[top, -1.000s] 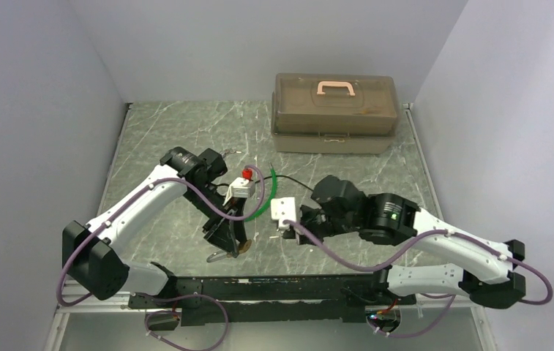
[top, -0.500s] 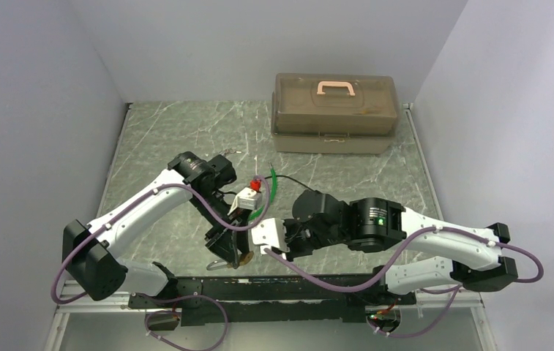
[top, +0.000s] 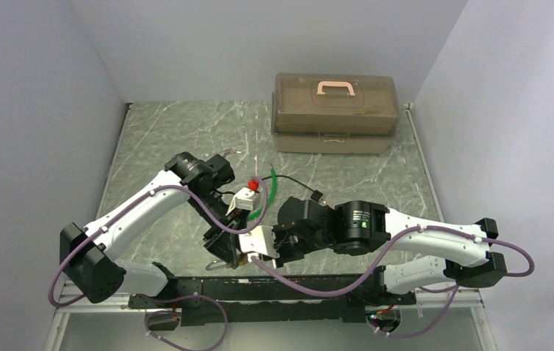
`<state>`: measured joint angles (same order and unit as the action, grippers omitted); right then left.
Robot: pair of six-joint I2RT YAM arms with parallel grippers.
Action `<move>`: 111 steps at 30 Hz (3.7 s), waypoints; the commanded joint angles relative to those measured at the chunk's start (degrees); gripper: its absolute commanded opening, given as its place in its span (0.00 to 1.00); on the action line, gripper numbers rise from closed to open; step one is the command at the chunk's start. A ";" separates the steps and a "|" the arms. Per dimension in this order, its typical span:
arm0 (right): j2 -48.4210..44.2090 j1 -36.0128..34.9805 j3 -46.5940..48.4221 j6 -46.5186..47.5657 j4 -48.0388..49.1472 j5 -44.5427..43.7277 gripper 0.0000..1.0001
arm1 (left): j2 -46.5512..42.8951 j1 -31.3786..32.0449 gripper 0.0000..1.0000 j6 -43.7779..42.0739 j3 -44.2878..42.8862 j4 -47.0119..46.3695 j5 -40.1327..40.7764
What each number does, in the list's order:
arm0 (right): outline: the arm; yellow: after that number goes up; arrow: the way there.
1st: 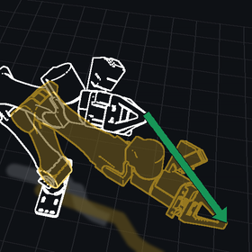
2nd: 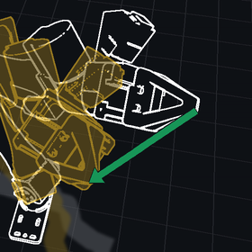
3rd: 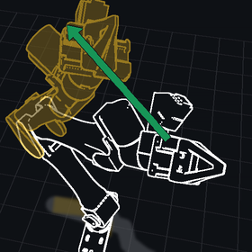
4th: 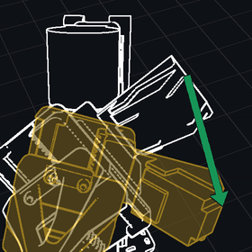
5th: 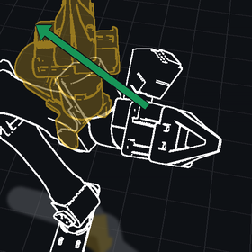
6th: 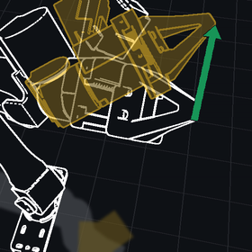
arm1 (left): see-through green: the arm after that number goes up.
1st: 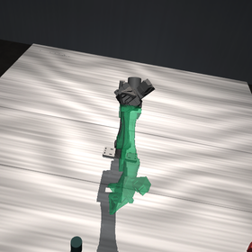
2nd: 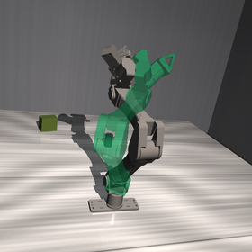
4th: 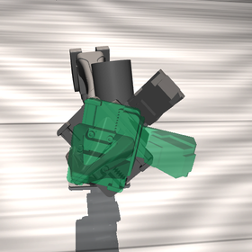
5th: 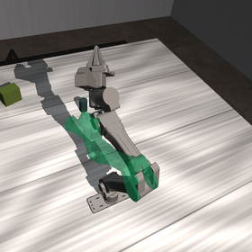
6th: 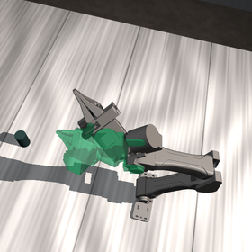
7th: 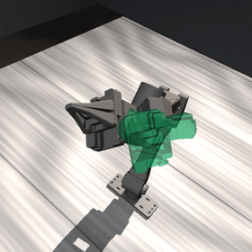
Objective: Unlock with the key
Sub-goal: Unlock the lock.
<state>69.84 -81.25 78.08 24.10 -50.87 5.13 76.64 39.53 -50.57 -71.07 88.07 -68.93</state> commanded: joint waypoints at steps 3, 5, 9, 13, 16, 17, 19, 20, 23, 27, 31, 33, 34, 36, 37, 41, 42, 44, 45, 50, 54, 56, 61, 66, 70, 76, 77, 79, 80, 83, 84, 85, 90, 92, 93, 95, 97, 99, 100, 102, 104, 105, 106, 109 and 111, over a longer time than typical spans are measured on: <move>-0.21 -1.55 2.93 0.74 3.21 -0.71 0.00 | -2.43 -0.53 0.00 -1.29 -0.70 1.93 -4.88; 0.09 -1.85 3.12 0.73 3.40 -1.05 0.00 | -2.68 -0.82 0.00 -1.30 -0.59 1.93 -4.99; 0.46 -2.22 3.97 0.78 3.38 -1.34 0.00 | -3.00 -1.20 0.00 -1.31 -0.45 1.85 -5.01; 0.64 -2.81 4.83 0.38 3.48 -1.86 0.00 | -3.00 -1.21 0.00 -0.78 -0.31 1.41 -4.77; 0.92 -3.28 5.05 0.25 3.49 -1.96 0.00 | -2.90 -1.26 0.00 -0.79 -0.37 1.40 -4.87; 1.10 -3.33 5.09 0.23 3.45 -1.96 0.00 | -2.93 -1.21 0.00 -0.78 -0.34 1.40 -4.83; 1.40 -3.54 5.13 0.18 3.47 -1.96 0.00 | -3.04 -1.22 0.00 -0.71 -0.31 1.36 -4.85; 1.46 -3.57 5.20 0.14 3.44 -1.84 0.00 | -3.05 -1.23 0.00 -0.61 -0.30 1.32 -4.83; 1.86 -3.66 5.49 0.18 3.33 -1.57 0.00 | -3.10 -1.24 0.00 -0.74 -0.31 1.38 -4.90; 2.22 -3.68 5.28 0.08 2.95 -1.93 0.00 | -3.30 -1.26 0.00 -0.94 -0.30 1.48 -5.03; 2.13 -3.61 5.04 0.09 3.40 -2.47 0.00 | -3.35 -1.29 0.00 -1.23 -0.30 1.66 -5.17; 2.34 -3.67 5.06 0.05 3.45 -2.72 0.00 | -3.51 -1.29 0.00 -1.37 -0.32 1.81 -5.22; 2.50 -3.66 5.06 0.07 3.42 -2.79 0.00 | -3.50 -1.30 0.00 -1.41 -0.30 1.84 -5.33; 2.83 -3.66 4.95 0.03 3.17 -2.74 0.00 | -3.72 -1.31 0.00 -1.52 -0.33 1.92 -5.42; 2.84 -3.65 4.70 0.03 3.22 -2.79 0.00 | -3.82 -1.35 0.00 -1.55 -0.30 1.88 -5.43; 2.87 -3.66 4.22 0.18 3.56 -2.92 0.00 | -4.09 -1.33 0.00 -1.51 -0.31 1.90 -5.41; 2.98 -3.65 4.33 0.05 3.50 -2.85 0.00 | -4.11 -1.34 0.00 -1.59 -0.35 1.92 -5.43; 3.31 -3.69 4.93 0.02 3.29 -2.91 0.00 | -4.13 -1.31 0.00 -1.56 -0.23 1.97 -5.39; 3.48 -3.65 5.18 -0.01 3.25 -2.86 0.00 | -4.12 -1.33 0.00 -1.55 -0.22 1.86 -5.42; 4.33 -3.68 6.58 -0.03 3.41 -2.28 0.00 | -4.20 -1.39 0.00 -0.37 0.14 0.72 -4.96; 5.14 -3.69 7.77 0.30 3.57 -1.60 0.00 | -4.06 -1.41 0.00 1.32 0.55 -0.63 -4.61; 5.33 -3.71 8.13 0.31 3.57 -1.20 0.00 | -3.99 -1.40 0.00 1.56 0.43 -0.88 -4.60; 5.14 -3.75 7.53 0.13 4.08 -1.00 0.00 | -3.79 -1.38 0.00 1.56 -0.05 -1.03 -4.61; 4.69 -3.82 6.66 0.37 4.88 -0.82 0.00 | -3.78 -1.55 0.00 0.28 -0.41 -0.17 -5.12; 5.17 -3.83 7.70 0.70 4.90 -0.84 0.00 | -3.96 -1.47 0.00 2.85 0.28 -2.03 -3.84; 5.31 -4.16 8.51 0.85 5.00 -1.20 0.00 | -4.17 -1.50 0.00 7.28 0.73 -4.82 -2.05; 5.26 -4.37 8.41 0.72 5.00 -1.33 0.00 | -4.28 -1.49 0.00 8.82 0.95 -5.80 -1.48; 4.98 -4.62 8.22 0.41 5.14 -1.79 0.00 | -4.35 -1.73 0.00 10.47 1.33 -7.01 -0.82; 4.84 -4.67 7.97 0.34 5.17 -1.86 0.00 | -4.38 -1.93 0.00 10.57 1.40 -7.22 -0.93; 4.39 -4.71 6.79 0.20 5.54 -2.09 0.00 | -4.40 -2.11 0.00 8.32 0.57 -5.69 -2.12; 4.30 -4.72 6.23 0.24 5.79 -2.20 0.00 | -4.38 -2.17 0.00 7.09 0.27 -4.86 -2.66; 4.12 -4.74 5.73 0.18 5.93 -2.30 0.00 | -4.37 -2.24 0.00 4.84 0.02 -3.24 -3.50; 2.64 -4.70 2.74 0.95 7.29 -3.69 0.00 | -5.58 -2.13 0.00 -2.86 -0.56 2.02 -6.47; 1.37 -4.69 1.81 1.50 8.55 -3.99 0.00 | -5.90 -2.10 0.00 -3.10 -0.03 2.09 -6.74; 0.83 -4.70 1.24 1.81 9.18 -4.17 0.00 | -6.09 -2.15 0.00 -3.35 0.34 2.04 -7.05; -0.35 -4.75 -0.20 2.62 11.23 -4.65 0.00 | -6.43 -2.12 0.00 -3.67 0.57 2.12 -7.77; -1.46 -4.75 -1.82 3.22 13.10 -5.01 0.00 | -6.75 -2.04 0.00 -3.98 0.34 2.27 -8.57; -2.42 -4.71 -3.33 3.56 15.00 -4.98 0.00 | -6.73 -1.54 0.00 -3.89 -0.02 2.24 -8.34; -2.74 -4.70 -3.93 3.82 15.68 -4.95 0.00 | -6.57 -1.29 0.00 -3.77 -0.19 2.26 -8.10; -2.75 -4.71 -3.67 3.92 16.31 -5.64 0.00 | -6.15 -0.80 0.00 -3.16 -0.45 2.15 -7.38; -2.27 -4.71 -2.63 4.17 16.09 -6.21 0.00 | -5.66 -0.49 0.00 -2.48 -0.78 2.11 -7.11; -2.06 -4.66 -2.18 4.37 15.85 -6.16 0.00 | -5.63 -0.46 0.00 -2.44 -0.83 2.06 -7.06; -1.93 -4.66 -1.77 4.75 15.67 -6.11 0.00 | -5.60 -0.41 0.00 -2.31 -0.78 2.02 -6.81; -1.86 -4.80 -1.40 6.18 15.37 -5.80 0.00 | -5.66 -0.41 0.00 -2.34 -0.20 2.00 -6.87; -2.12 -4.79 -1.95 7.37 15.57 -5.69 0.00 | -5.95 -0.42 0.00 -2.61 -0.09 2.07 -7.17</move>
<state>67.88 -86.15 74.61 28.08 -39.64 1.96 71.55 38.39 -52.86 -69.34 88.09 -69.12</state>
